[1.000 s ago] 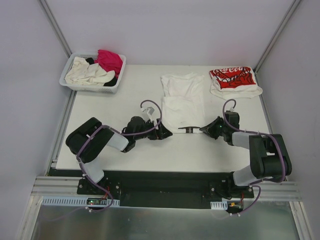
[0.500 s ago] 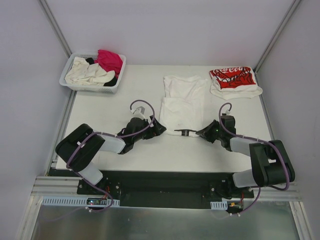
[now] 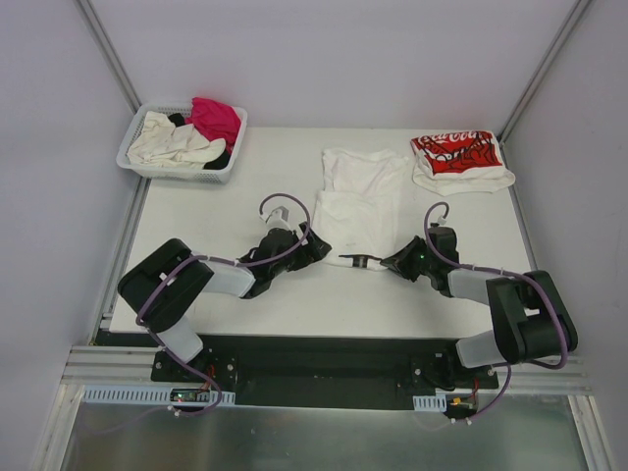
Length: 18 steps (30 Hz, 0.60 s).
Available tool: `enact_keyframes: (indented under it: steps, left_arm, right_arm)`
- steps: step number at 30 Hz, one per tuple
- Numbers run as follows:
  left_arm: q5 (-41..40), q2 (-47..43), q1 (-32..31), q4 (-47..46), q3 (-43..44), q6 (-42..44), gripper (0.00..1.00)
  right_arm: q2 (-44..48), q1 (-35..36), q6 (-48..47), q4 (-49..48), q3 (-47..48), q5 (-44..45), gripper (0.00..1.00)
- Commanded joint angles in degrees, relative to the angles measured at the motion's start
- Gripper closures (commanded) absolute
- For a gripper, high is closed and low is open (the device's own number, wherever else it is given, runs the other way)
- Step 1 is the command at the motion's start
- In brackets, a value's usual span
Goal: Fold and stack the t-shirts
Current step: Grab one side of the 2/3 rectangular tshirt with both arms
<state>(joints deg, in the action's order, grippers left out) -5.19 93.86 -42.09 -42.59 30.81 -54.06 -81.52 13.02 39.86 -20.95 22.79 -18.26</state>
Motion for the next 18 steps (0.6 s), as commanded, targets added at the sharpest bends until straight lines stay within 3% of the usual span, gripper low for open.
enact_keyframes:
  steps: [1,6,10,18]
  left_arm:
    - [-1.7,2.9,-0.7,4.0,1.0,-1.0,0.18]
    - [-1.2,4.0,-0.7,3.7,1.4,-1.2,0.23]
    - [-0.6,4.4,-0.7,3.4,1.3,-1.1,0.42]
    - [-0.3,4.4,-0.7,4.2,2.2,1.6,0.67]
  right_arm:
    - [-0.8,0.5,0.2,-2.4,0.4,-0.5,0.99]
    - [-0.5,0.4,0.3,-2.6,0.2,-0.5,0.99]
    - [-0.6,0.3,0.5,-2.6,0.2,-0.6,0.99]
    - [-0.7,0.3,0.8,-2.6,0.1,-0.4,0.99]
